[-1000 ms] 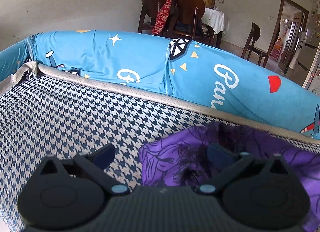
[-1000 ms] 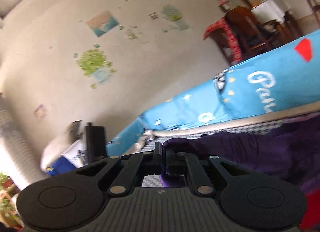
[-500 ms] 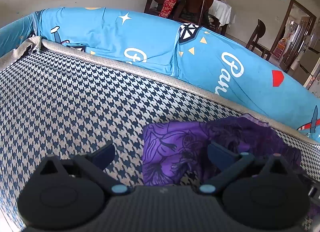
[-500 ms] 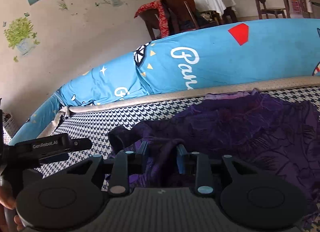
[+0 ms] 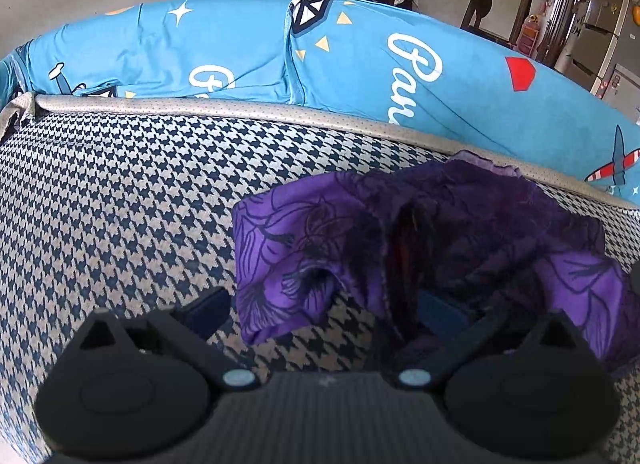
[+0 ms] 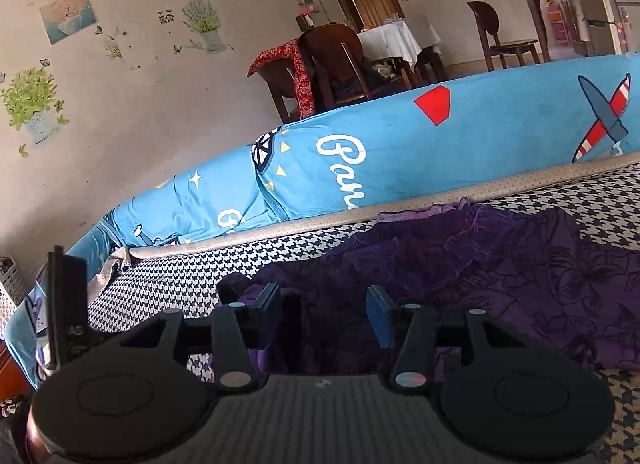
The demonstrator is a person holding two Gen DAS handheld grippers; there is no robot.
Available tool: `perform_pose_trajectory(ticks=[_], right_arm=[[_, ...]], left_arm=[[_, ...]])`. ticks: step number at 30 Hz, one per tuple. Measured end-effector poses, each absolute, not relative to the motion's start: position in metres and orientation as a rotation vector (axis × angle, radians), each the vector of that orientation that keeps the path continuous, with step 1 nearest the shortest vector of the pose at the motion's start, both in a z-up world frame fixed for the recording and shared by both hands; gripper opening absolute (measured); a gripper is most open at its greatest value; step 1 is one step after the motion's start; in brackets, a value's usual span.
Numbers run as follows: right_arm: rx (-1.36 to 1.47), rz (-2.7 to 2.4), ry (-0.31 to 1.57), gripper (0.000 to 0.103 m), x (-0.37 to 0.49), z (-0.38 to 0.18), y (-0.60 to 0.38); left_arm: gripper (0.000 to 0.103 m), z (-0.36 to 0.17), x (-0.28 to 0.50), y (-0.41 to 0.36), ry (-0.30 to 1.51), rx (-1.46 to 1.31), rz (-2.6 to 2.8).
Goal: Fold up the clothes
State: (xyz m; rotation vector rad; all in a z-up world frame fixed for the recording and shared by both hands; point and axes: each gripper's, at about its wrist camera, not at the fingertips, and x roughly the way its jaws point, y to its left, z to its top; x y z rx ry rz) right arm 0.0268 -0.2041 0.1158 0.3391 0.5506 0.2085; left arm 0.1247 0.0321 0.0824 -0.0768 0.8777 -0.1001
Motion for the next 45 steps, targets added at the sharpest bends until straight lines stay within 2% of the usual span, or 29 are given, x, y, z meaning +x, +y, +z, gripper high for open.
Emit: perform_pose_trajectory(ticks=[6, 11, 15, 20, 32, 33, 34, 35, 37, 38, 45], right_arm=[[0.286, 0.271, 0.535, 0.048, -0.017, 0.111, -0.192], [0.156, 0.390, 0.606, 0.048, -0.035, 0.093, -0.155], [0.022, 0.442, 0.645, 0.049, -0.034, 0.075, -0.120], [-0.075, 0.459, 0.665, 0.055, -0.027, 0.055, -0.096], [-0.203, 0.429, 0.666, 0.055, 0.008, 0.018, -0.061], [-0.198, 0.424, 0.672, 0.053, 0.011, 0.016, -0.061], [-0.193, 0.420, 0.677, 0.043, 0.015, 0.014, -0.061], [-0.188, 0.415, 0.682, 0.027, 0.018, 0.011, -0.062], [-0.173, 0.411, 0.687, 0.012, 0.021, 0.013, -0.063], [-0.165, 0.410, 0.685, 0.008, 0.021, 0.014, -0.065], [0.062, 0.499, 0.579, 0.006, 0.000, 0.063, -0.102]], left_arm=[[0.103, 0.082, 0.125, 0.032, 0.872, -0.074, -0.097], [0.103, 0.081, 0.127, 0.033, 0.874, -0.073, -0.088], [0.103, 0.081, 0.127, 0.035, 0.873, -0.073, -0.085], [0.103, 0.080, 0.126, 0.038, 0.877, -0.080, -0.085], [0.103, 0.079, 0.128, 0.039, 0.881, -0.092, -0.087], [0.103, 0.078, 0.128, 0.039, 0.881, -0.091, -0.087], [0.103, 0.078, 0.127, 0.039, 0.881, -0.090, -0.087], [0.103, 0.079, 0.127, 0.039, 0.881, -0.091, -0.086], [0.103, 0.080, 0.126, 0.042, 0.880, -0.093, -0.085], [0.103, 0.081, 0.126, 0.043, 0.878, -0.095, -0.085], [0.103, 0.097, 0.109, 0.062, 0.828, -0.098, -0.072]])
